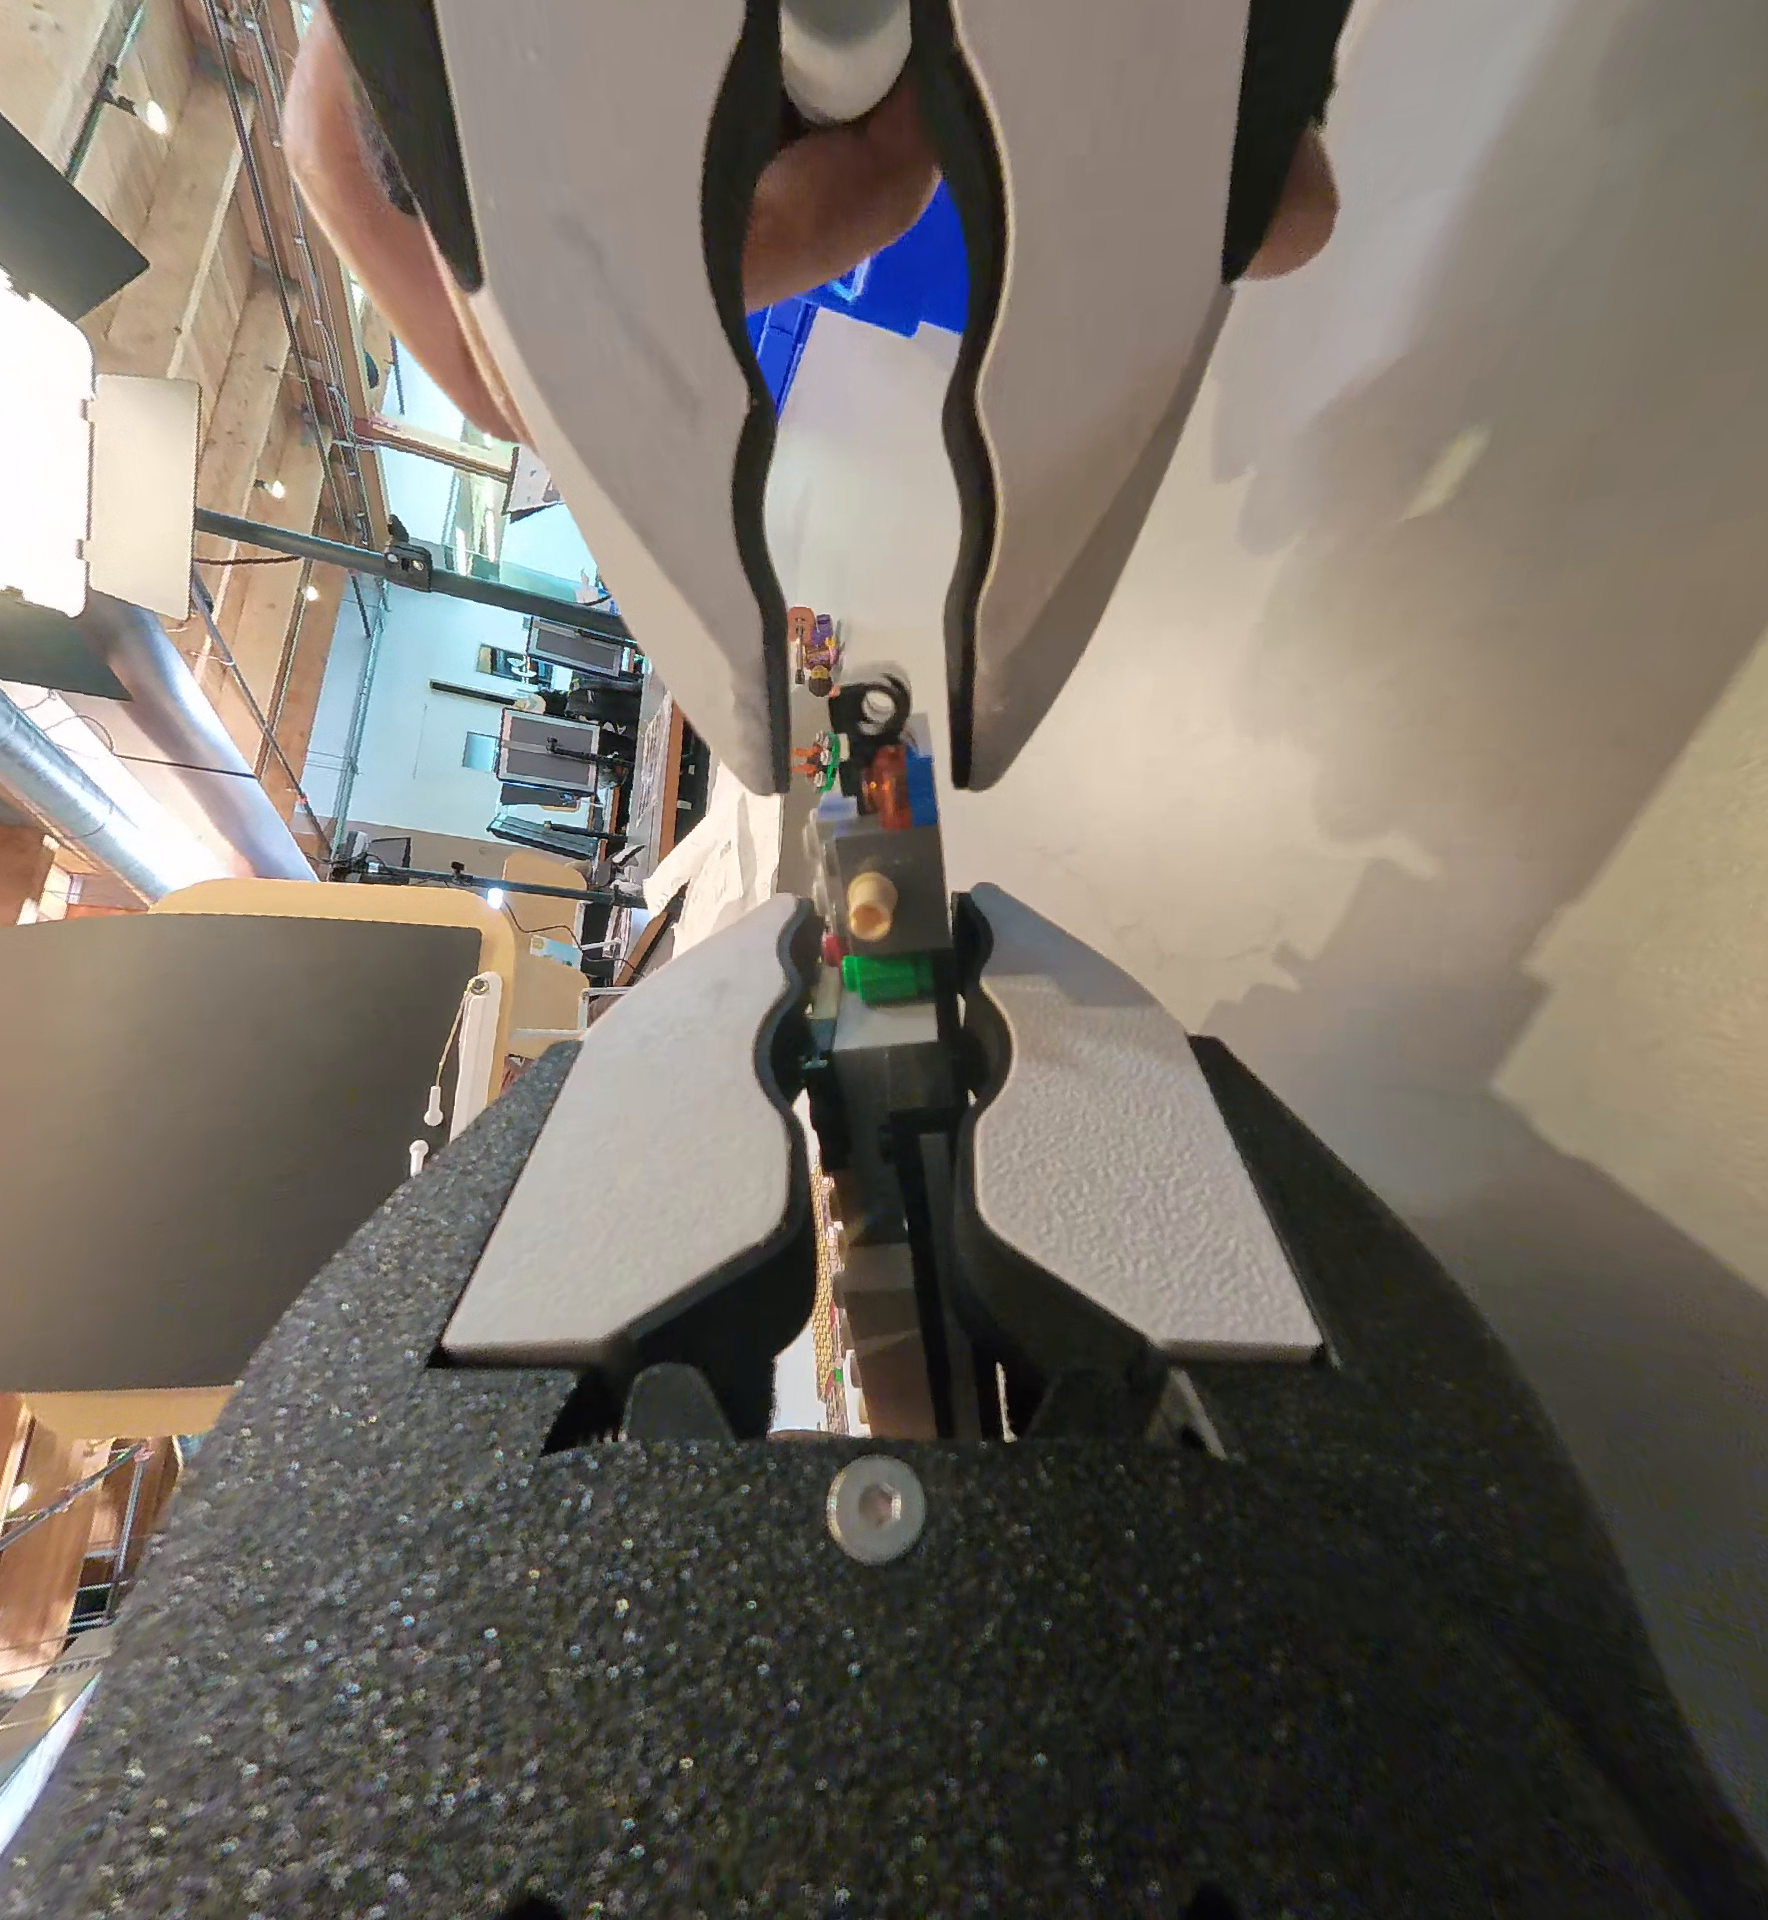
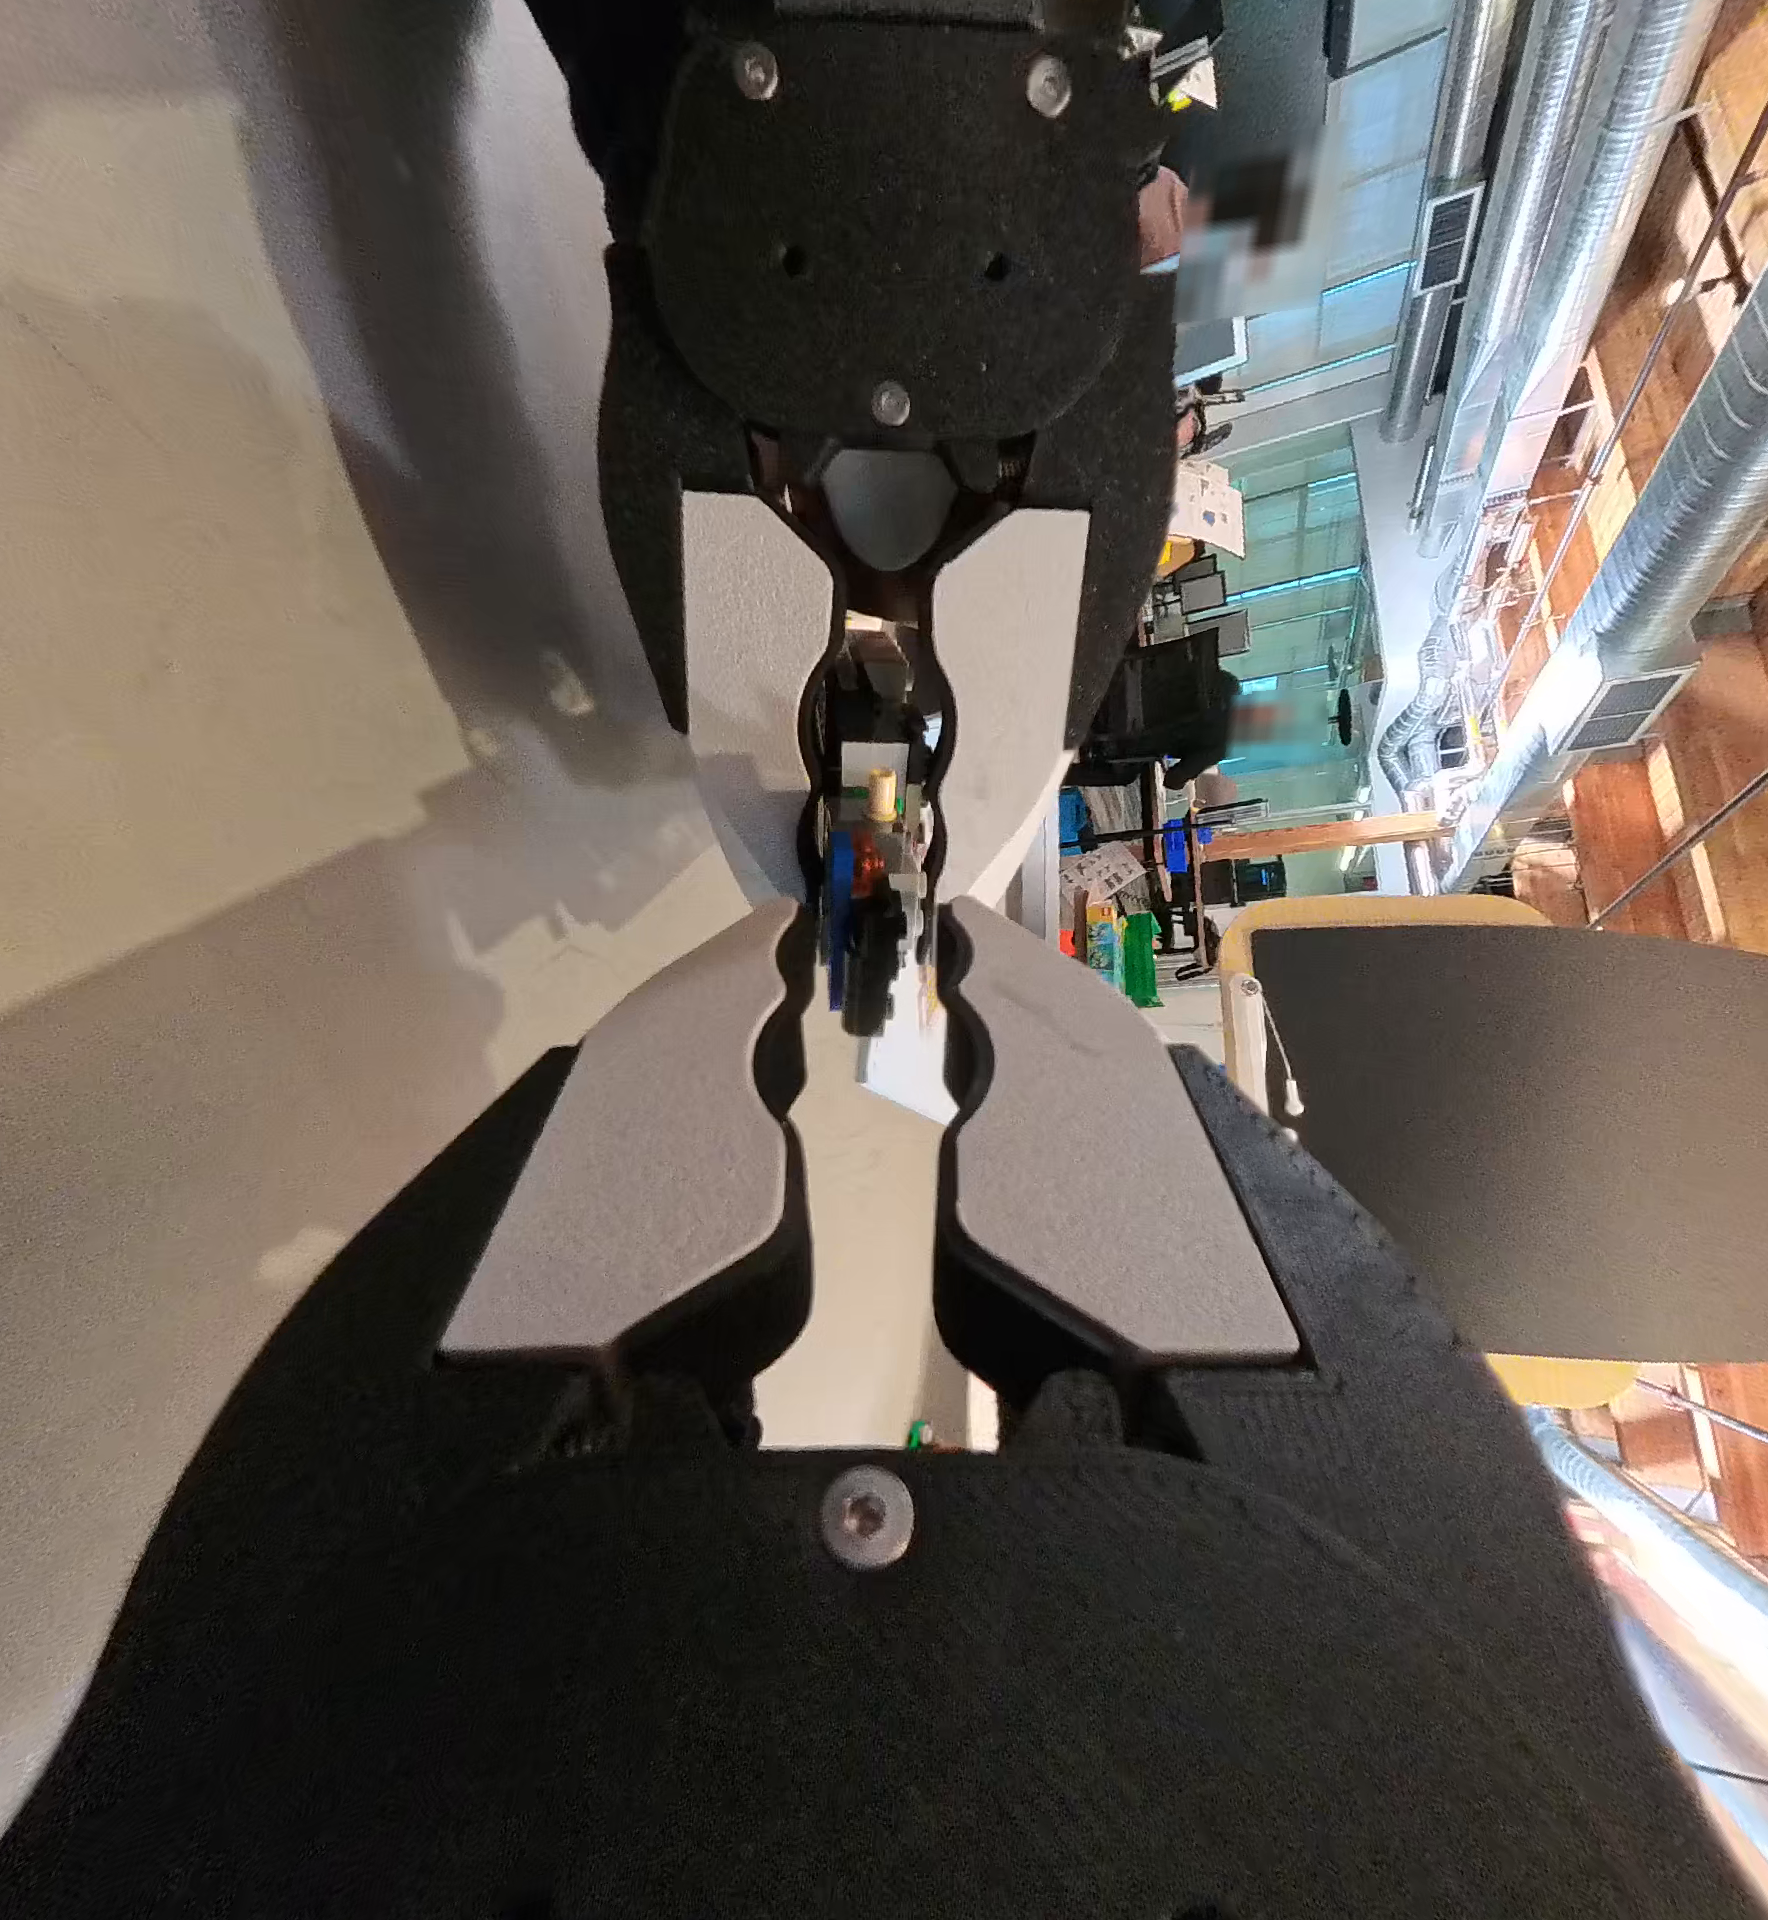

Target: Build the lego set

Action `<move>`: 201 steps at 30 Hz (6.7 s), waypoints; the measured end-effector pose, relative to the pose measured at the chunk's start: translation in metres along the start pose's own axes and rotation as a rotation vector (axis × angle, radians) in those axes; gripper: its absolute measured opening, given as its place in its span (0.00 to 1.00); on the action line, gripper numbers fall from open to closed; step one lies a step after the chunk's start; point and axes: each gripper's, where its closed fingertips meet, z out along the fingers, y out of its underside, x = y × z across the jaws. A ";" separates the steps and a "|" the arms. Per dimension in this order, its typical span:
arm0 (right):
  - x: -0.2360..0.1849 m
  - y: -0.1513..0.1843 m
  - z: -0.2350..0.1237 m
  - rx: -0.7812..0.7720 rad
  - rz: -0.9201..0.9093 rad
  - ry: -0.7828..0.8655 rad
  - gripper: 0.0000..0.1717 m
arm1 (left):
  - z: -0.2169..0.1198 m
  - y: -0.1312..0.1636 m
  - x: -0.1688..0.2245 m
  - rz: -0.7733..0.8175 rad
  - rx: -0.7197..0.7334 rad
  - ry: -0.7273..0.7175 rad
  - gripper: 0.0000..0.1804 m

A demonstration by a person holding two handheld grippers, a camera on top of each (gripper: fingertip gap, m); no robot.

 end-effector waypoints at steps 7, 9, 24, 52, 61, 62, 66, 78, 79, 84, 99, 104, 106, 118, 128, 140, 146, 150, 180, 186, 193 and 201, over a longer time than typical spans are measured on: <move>-0.002 0.000 -0.001 -0.004 -0.030 -0.016 0.08 | -0.001 0.000 0.000 0.005 0.005 0.003 0.14; -0.003 0.000 0.000 -0.002 -0.037 -0.021 0.08 | -0.001 0.000 0.000 0.009 0.005 0.005 0.14; -0.002 0.000 -0.001 -0.024 -0.082 -0.058 0.07 | -0.002 -0.002 -0.002 0.022 -0.004 0.009 0.14; -0.006 -0.003 -0.005 -0.014 -0.063 -0.100 0.09 | 0.002 -0.001 0.003 0.024 -0.022 0.036 0.14; -0.007 -0.002 -0.002 -0.023 -0.093 -0.106 0.07 | 0.001 -0.003 0.004 0.029 -0.019 0.039 0.14; -0.007 -0.002 -0.002 -0.024 -0.102 -0.106 0.07 | 0.001 -0.002 0.004 0.029 -0.020 0.040 0.14; -0.007 -0.002 -0.002 -0.035 -0.110 -0.109 0.07 | 0.001 -0.002 0.004 0.026 -0.024 0.040 0.14; -0.007 0.000 0.000 -0.065 -0.090 -0.104 0.07 | 0.001 0.000 0.005 0.016 -0.030 0.040 0.14; -0.007 0.000 0.000 -0.066 -0.088 -0.104 0.07 | 0.001 0.000 0.004 0.015 -0.031 0.039 0.14; -0.006 -0.001 0.000 -0.048 -0.093 -0.062 0.07 | 0.002 0.002 0.003 0.011 -0.041 0.034 0.14; 0.001 0.005 -0.014 -0.016 0.043 -0.096 0.13 | 0.000 0.004 0.004 0.017 -0.033 0.038 0.14; -0.005 0.034 -0.016 -0.130 0.107 -0.118 0.16 | 0.000 0.011 0.003 0.032 -0.053 0.026 0.14; -0.011 0.059 -0.023 -0.211 0.172 -0.112 0.16 | 0.000 0.015 0.003 0.050 -0.069 0.018 0.14; -0.049 0.173 -0.067 -0.422 0.753 -0.092 0.10 | 0.012 0.022 0.014 0.086 -0.111 0.020 0.14; -0.054 0.171 -0.055 -0.432 0.790 -0.152 0.03 | 0.017 0.023 0.020 0.100 -0.122 0.029 0.14; -0.052 0.139 -0.036 -0.295 0.797 -0.214 0.10 | 0.016 0.022 0.020 0.107 -0.123 0.015 0.14; -0.051 0.136 -0.030 -0.279 0.797 -0.218 0.12 | 0.018 0.024 0.021 0.130 -0.136 0.009 0.14; -0.051 0.139 -0.027 -0.304 0.792 -0.197 0.13 | 0.020 0.022 0.022 0.130 -0.132 0.011 0.14; -0.051 0.127 0.011 -0.334 0.601 -0.387 0.14 | 0.018 0.025 0.020 0.125 -0.137 0.009 0.14; -0.040 0.138 0.030 -0.349 0.539 -0.332 0.14 | 0.018 0.027 0.020 0.122 -0.142 0.010 0.14; -0.034 0.143 0.028 -0.372 0.545 -0.257 0.13 | 0.018 0.039 0.015 0.137 -0.189 -0.016 0.14; -0.046 0.135 0.022 -0.319 0.519 -0.307 0.08 | 0.020 0.051 0.011 0.289 -0.282 -0.081 0.14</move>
